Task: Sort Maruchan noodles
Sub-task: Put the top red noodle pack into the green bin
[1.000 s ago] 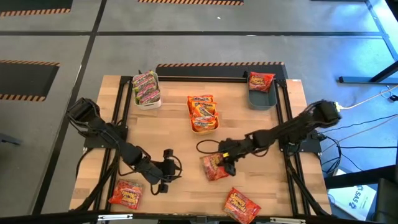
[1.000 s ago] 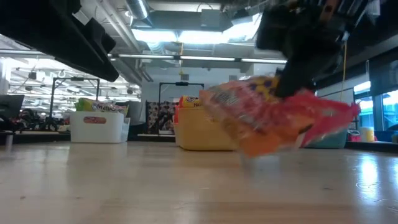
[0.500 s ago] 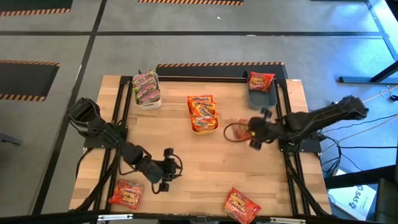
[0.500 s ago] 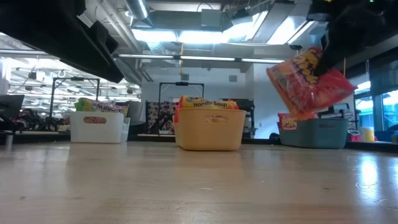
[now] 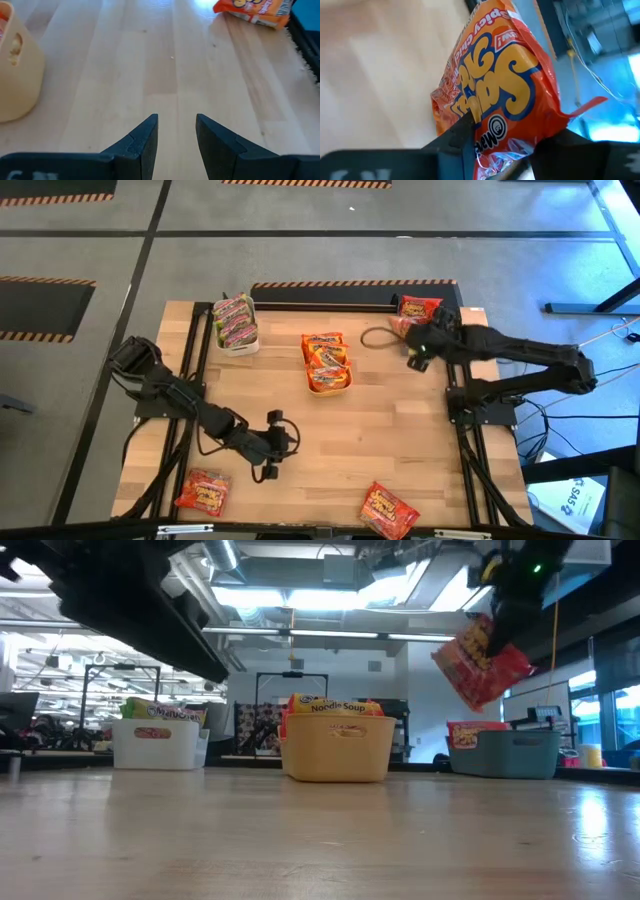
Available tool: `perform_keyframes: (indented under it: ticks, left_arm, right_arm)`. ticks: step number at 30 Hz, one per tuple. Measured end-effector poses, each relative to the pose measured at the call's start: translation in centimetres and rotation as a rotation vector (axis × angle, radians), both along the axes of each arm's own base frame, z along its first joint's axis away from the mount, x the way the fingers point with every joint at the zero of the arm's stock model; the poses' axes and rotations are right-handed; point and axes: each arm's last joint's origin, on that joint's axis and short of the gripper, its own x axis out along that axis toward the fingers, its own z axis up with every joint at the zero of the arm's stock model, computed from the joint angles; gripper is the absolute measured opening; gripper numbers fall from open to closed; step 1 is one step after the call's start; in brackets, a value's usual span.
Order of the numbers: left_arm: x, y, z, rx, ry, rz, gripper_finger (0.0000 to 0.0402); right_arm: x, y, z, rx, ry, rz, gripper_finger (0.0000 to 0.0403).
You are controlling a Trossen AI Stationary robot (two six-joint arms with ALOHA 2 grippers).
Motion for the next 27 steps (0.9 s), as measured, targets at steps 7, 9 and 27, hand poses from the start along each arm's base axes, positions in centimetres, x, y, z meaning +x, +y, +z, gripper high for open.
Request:
perform_keyframes:
  ticks: [7,9,27]
  left_arm:
    - [0.5,1.1,-0.1,0.028,0.013,0.024,0.0128]
    - [0.7,1.5,-0.1,0.032,0.019,0.037,0.0128]
    - [2.4,5.3,-0.1,0.128,0.038,0.018,0.0128]
  right_arm:
    - [0.1,-5.1,-1.7,0.004,0.275,-0.076,0.0124]
    - [0.4,-6.3,-2.4,0.024,0.344,-0.076,0.0124]
    - [1.7,-13.1,-8.9,0.150,0.878,0.147,0.0124]
